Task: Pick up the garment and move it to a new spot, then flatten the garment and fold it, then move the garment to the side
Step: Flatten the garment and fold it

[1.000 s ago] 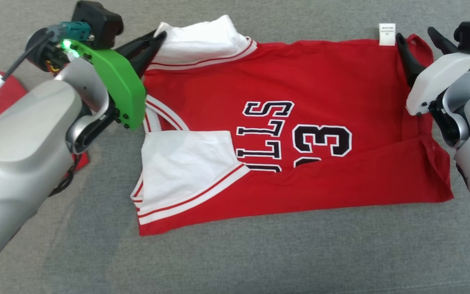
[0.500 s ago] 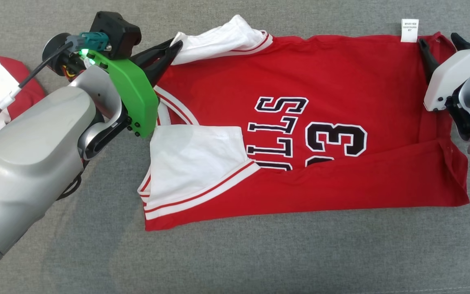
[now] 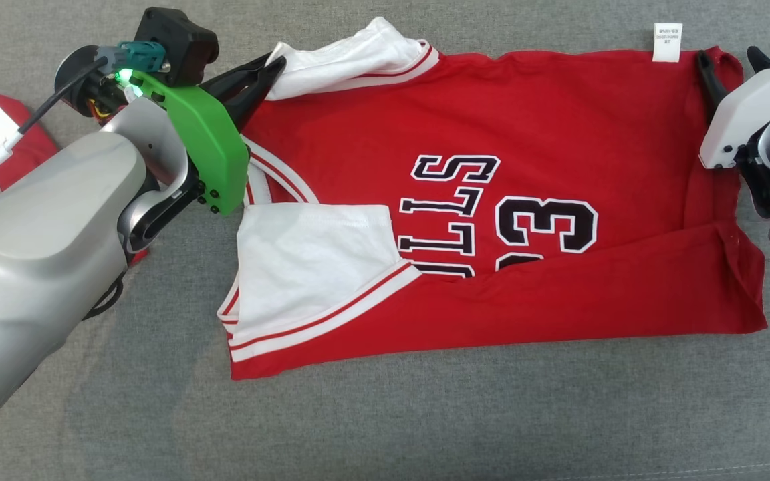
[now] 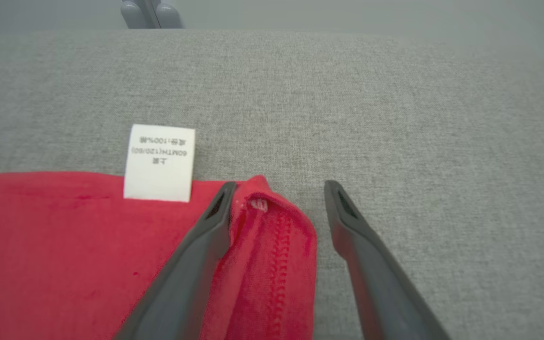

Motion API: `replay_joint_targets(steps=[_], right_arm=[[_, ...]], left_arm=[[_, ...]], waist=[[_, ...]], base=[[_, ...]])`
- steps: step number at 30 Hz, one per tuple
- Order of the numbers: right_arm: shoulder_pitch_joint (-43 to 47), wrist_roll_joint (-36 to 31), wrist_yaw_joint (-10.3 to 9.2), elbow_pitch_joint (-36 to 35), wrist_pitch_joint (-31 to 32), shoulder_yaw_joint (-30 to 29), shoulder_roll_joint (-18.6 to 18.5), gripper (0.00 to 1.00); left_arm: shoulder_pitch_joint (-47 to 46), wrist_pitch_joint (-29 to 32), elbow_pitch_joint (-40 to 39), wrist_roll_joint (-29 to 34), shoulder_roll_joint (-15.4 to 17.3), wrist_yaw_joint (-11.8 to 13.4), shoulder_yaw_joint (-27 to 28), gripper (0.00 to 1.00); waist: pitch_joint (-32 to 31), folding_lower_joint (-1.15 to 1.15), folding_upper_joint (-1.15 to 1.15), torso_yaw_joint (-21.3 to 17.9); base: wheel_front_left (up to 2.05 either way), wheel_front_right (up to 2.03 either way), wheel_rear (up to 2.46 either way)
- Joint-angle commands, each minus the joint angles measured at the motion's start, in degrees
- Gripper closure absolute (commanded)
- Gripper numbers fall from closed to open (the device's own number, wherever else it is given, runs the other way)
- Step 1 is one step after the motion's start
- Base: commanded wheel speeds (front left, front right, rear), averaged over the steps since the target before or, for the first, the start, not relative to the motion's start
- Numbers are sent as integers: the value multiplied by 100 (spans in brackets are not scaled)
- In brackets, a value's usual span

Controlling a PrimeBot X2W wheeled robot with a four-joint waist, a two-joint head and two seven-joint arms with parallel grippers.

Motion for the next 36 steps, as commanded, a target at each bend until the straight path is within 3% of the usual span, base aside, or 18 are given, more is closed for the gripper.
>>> replay_joint_targets(steps=[1, 11, 20, 26, 36], right_arm=[[-79, 40, -2, 28, 18, 46, -4, 100], [-281, 244, -2, -74, -240, 251, -95, 100], [-217, 693, -3, -650, -686, 653, -299, 100], [56, 1002, -4, -911, -946, 927, -559, 100], [648, 1462, -4, -1412, -1147, 1425, -1022, 100]], left_arm=[[-76, -31, 49, -11, 22, 15, -6, 100], [-273, -475, 616, 81, -77, 102, 164, 100], [-603, -1180, 1350, 202, -342, 256, 481, 100], [-452, -1334, 1570, 353, -508, 173, 576, 100], [132, -1360, 1195, 556, -219, 66, 622, 100]], waist=[[26, 0, 0, -8], [59, 0, 0, -68], [108, 0, 0, -134], [-33, 0, 0, -109], [-464, 0, 0, -13]], base=[[0, 0, 0], [0, 0, 0], [0, 0, 0], [0, 0, 0], [0, 0, 0]])
